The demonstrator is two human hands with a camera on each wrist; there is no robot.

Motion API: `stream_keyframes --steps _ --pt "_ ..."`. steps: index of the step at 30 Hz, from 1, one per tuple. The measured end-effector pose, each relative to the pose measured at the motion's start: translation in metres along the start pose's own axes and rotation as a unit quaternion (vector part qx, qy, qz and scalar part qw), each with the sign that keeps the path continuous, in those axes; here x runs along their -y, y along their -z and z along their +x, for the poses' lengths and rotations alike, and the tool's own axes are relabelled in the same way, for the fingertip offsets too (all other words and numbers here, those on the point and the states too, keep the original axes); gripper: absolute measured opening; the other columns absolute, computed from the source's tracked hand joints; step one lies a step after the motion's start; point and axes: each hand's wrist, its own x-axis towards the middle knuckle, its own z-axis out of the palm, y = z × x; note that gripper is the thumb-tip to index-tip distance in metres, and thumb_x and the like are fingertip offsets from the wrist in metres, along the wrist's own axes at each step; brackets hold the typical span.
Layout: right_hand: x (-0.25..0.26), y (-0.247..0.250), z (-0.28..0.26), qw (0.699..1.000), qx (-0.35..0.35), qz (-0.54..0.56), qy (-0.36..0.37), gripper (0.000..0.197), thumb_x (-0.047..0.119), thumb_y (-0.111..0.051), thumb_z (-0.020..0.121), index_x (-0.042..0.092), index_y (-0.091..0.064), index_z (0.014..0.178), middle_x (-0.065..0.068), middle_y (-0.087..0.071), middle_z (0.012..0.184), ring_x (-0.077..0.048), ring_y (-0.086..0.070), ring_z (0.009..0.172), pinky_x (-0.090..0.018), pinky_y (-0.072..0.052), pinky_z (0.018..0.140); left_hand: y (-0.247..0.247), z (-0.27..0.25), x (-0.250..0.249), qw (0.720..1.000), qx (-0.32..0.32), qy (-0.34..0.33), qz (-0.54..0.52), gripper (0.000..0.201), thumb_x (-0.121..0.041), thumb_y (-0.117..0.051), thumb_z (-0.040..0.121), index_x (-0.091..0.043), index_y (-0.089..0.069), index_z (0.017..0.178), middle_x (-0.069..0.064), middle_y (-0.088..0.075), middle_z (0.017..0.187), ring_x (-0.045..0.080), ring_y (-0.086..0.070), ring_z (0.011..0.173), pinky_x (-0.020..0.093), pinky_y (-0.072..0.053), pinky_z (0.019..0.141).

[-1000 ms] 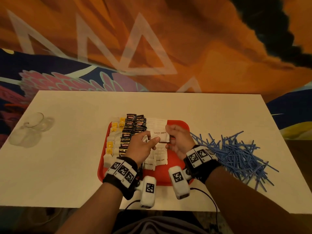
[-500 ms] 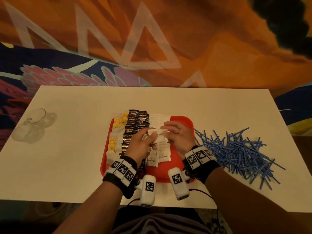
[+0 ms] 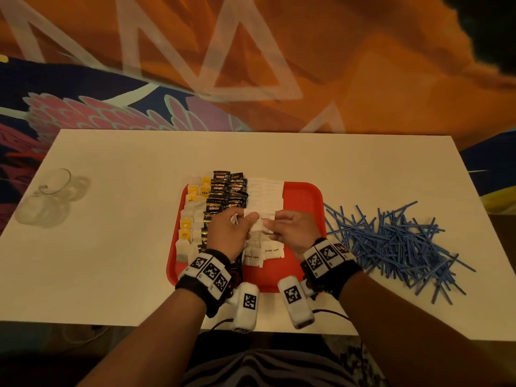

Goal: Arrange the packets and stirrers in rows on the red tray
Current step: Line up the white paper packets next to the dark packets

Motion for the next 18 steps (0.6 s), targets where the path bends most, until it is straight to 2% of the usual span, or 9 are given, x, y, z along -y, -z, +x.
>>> stream_keyframes --steps 3,5,7,10,11,13,15,17,18 --pt "-0.012 0.008 0.002 1.000 -0.005 -0.027 -0.014 0.011 0.000 -0.075 0.081 0.005 -0.066 0.086 -0.013 -0.070 0.081 -0.016 -0.066 0.064 -0.021 -0.055 0.056 0.005 0.006 0.018 0.999 0.005 0.023 0.049 0.019 -0.033 -0.074 0.087 -0.022 -0.065 0.075 0.002 -0.067 0.072 0.022 -0.067 0.066 0.034 -0.054 0.066" --pt "-0.024 0.012 0.003 0.998 -0.007 -0.053 -0.026 0.008 -0.002 -0.071 0.084 0.005 -0.066 0.084 -0.014 -0.070 0.081 -0.015 -0.067 0.064 -0.020 -0.052 0.054 0.010 0.006 0.029 0.996 0.007 0.053 0.064 0.020 -0.036 -0.073 0.087 -0.025 -0.065 0.073 0.001 -0.068 0.073 0.029 -0.069 0.075 0.040 -0.054 0.075" --pt "-0.037 0.012 0.004 0.996 -0.005 -0.075 -0.050 0.007 0.001 -0.070 0.086 0.006 -0.066 0.088 -0.013 -0.071 0.086 -0.017 -0.068 0.073 -0.022 -0.053 0.056 0.011 0.002 0.036 0.996 0.011 0.073 0.053 0.018 -0.031 -0.073 0.089 -0.024 -0.066 0.074 -0.001 -0.065 0.066 0.028 -0.066 0.069 0.037 -0.053 0.068" --pt "-0.050 0.005 0.000 0.993 0.052 -0.040 -0.103 0.015 0.014 -0.073 0.086 0.015 -0.062 0.097 -0.004 -0.071 0.096 -0.018 -0.067 0.091 -0.032 -0.056 0.076 0.010 -0.006 0.041 0.995 0.038 0.085 0.030 0.011 -0.025 -0.072 0.091 -0.019 -0.069 0.081 -0.001 -0.064 0.064 0.016 -0.059 0.055 0.028 -0.046 0.058" --pt "-0.052 0.003 -0.002 0.990 0.074 -0.018 -0.116 0.015 0.016 -0.072 0.087 0.016 -0.061 0.097 -0.002 -0.070 0.095 -0.018 -0.067 0.092 -0.033 -0.054 0.078 0.009 -0.009 0.042 0.995 0.050 0.084 0.028 0.010 -0.024 -0.072 0.091 -0.019 -0.069 0.082 -0.001 -0.065 0.066 0.014 -0.058 0.053 0.026 -0.046 0.056" --pt "-0.054 0.003 -0.004 0.990 0.093 -0.022 -0.106 0.008 0.013 -0.070 0.088 0.013 -0.063 0.086 -0.002 -0.069 0.083 -0.016 -0.067 0.080 -0.027 -0.051 0.066 0.006 -0.010 0.046 0.994 0.058 0.085 0.026 0.012 -0.024 -0.073 0.090 -0.020 -0.068 0.080 0.000 -0.065 0.067 0.014 -0.058 0.051 0.025 -0.046 0.054" --pt "-0.060 0.009 -0.001 0.991 0.062 -0.097 -0.066 0.017 0.013 -0.071 0.087 0.006 -0.062 0.075 -0.004 -0.066 0.072 -0.011 -0.063 0.065 -0.020 -0.047 0.053 0.004 -0.011 0.049 0.994 0.058 0.085 0.047 0.013 -0.026 -0.072 0.090 -0.021 -0.069 0.078 -0.002 -0.067 0.067 0.014 -0.060 0.053 0.025 -0.047 0.056" --pt "-0.069 0.019 0.008 0.981 0.025 -0.186 -0.049 0.020 0.017 -0.073 0.086 -0.002 -0.067 0.090 -0.007 -0.071 0.082 -0.007 -0.067 0.063 -0.019 -0.049 0.054 0.005 -0.012 0.054 0.992 0.051 0.092 0.076 0.013 -0.025 -0.069 0.091 -0.021 -0.071 0.079 0.002 -0.070 0.069 0.015 -0.061 0.056 0.030 -0.051 0.060" --pt "-0.075 0.025 0.013 0.973 0.012 -0.224 -0.047 0.027 0.021 -0.075 0.085 0.001 -0.068 0.101 -0.007 -0.073 0.091 -0.007 -0.069 0.069 -0.021 -0.052 0.060 0.005 -0.012 0.057 0.990 0.047 0.102 0.084 0.014 -0.023 -0.067 0.092 -0.021 -0.071 0.079 0.004 -0.071 0.070 0.016 -0.061 0.057 0.033 -0.053 0.062"
